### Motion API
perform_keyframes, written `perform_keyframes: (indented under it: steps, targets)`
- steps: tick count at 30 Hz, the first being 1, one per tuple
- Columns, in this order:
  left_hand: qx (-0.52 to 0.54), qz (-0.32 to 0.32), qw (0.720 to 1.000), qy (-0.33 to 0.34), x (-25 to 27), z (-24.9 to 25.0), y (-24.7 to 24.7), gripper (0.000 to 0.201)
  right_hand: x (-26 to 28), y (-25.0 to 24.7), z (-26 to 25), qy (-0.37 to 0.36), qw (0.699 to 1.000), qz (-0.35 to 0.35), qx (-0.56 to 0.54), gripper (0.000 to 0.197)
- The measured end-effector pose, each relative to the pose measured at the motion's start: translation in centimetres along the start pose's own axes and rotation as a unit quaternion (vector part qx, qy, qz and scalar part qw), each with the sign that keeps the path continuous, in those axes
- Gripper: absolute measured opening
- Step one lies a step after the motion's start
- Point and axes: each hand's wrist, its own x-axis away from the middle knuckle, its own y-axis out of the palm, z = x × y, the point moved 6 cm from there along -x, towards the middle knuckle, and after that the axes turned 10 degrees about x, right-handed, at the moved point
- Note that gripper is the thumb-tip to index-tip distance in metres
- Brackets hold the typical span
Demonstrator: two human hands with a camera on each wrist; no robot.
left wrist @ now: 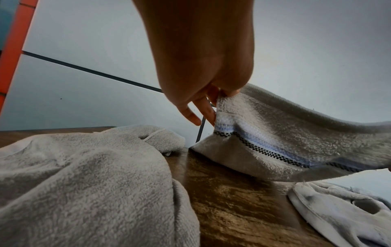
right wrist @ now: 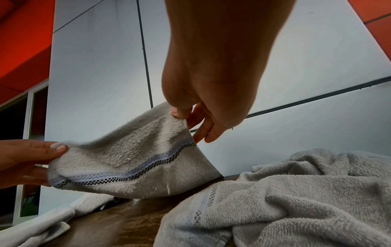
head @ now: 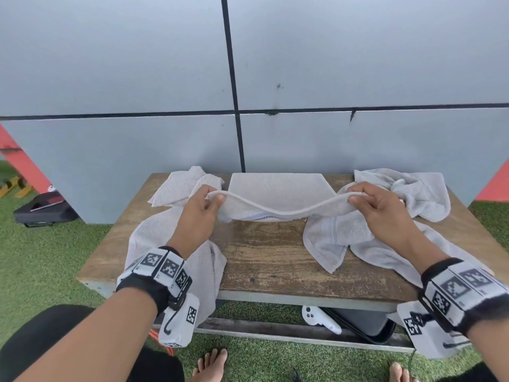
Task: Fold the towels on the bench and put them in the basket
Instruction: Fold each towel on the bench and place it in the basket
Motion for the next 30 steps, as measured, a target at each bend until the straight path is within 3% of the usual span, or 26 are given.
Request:
perform_keyframes:
  steps: [4,7,10,12,14,16,21,25,30]
  targets:
    - [-0.069,-0.018,0.996,-0.045,0.3,-0.1,-0.3,0.019,-0.4,0.4,-0.4,0.008,0.998,-0.062,0.026,0.013]
    - [-0.114,-0.137,0.973,-0.144,1.0,-0.7,-0.1,0.028,0.6,0.5,-1.4,0.041,0.980,-0.191,0.043,0.017]
    - [-0.098,-0.266,0.929,-0.236,2.7,-0.3,0.5,0.024,2.9,0.9,-2.5,0.110,0.925,-0.364,-0.013,0.016]
    - [-0.100,-0.316,0.903,-0.272,3.4,0.0,0.5,0.020,3.8,1.0,-3.1,0.125,0.902,-0.412,-0.027,0.016]
    - [-0.101,-0.312,0.902,-0.280,3.1,0.1,0.2,0.018,3.4,0.8,-3.1,0.129,0.910,-0.391,-0.038,0.016]
    - [-0.107,-0.274,0.916,-0.274,2.1,-0.1,-0.3,0.017,2.1,0.4,-2.4,0.129,0.938,-0.321,-0.036,0.016]
    - [-0.092,-0.116,0.967,-0.207,-1.5,0.2,-1.0,0.020,-1.9,-0.3,-0.7,0.126,0.978,-0.165,-0.038,0.016]
    - [-0.076,-0.002,0.985,-0.157,-5.4,-0.2,-1.3,0.021,-5.6,0.5,-0.4,0.140,0.984,-0.092,-0.056,0.018]
    - [-0.136,0.073,0.984,-0.093,-11.1,-1.2,-0.7,0.024,-11.8,2.3,0.7,0.153,0.987,-0.046,-0.025,0.017]
